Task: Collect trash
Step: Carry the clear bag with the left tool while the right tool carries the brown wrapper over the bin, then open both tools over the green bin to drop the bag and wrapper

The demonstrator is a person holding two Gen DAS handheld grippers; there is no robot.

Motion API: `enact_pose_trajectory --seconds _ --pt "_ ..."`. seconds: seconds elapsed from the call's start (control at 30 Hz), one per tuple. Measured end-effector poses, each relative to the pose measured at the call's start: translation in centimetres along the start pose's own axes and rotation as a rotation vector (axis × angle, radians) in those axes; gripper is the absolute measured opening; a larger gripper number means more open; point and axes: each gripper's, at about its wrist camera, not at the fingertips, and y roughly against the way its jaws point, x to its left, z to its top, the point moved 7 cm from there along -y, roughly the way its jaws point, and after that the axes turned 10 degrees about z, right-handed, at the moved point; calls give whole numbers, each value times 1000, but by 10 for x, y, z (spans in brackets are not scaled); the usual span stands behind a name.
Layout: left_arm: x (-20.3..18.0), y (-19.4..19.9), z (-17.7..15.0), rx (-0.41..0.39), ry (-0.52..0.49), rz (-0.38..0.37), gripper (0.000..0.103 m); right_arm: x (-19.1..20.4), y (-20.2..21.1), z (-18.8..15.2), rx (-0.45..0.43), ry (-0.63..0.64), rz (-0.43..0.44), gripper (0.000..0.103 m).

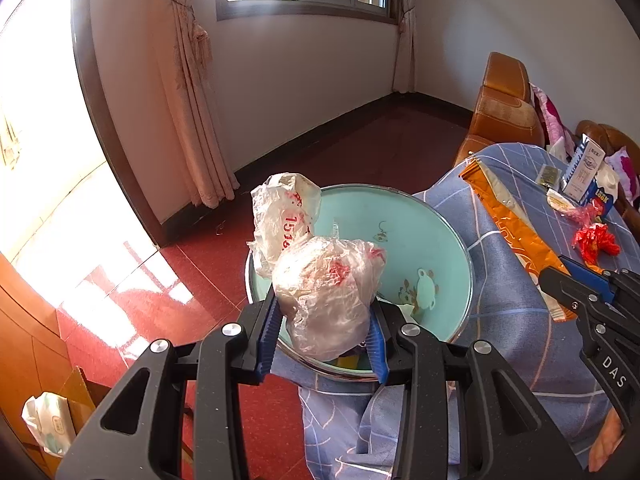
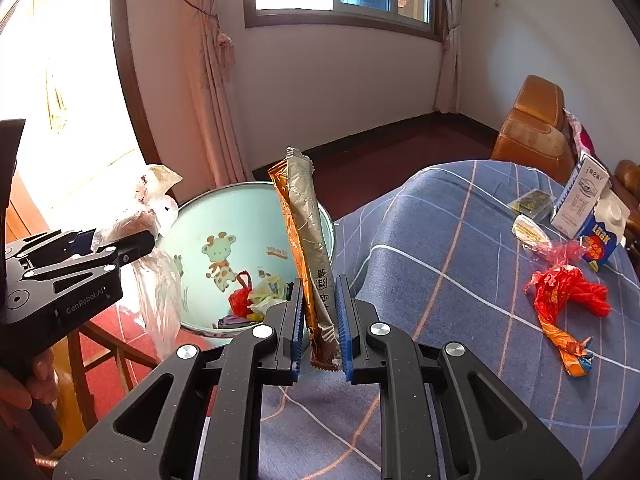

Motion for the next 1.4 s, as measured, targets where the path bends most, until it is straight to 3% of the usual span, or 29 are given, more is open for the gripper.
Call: enact_pose_trajectory --seconds 1.4 --pt "-7 -76 4 133 -49 12 40 3 -99 19 139 -22 23 17"
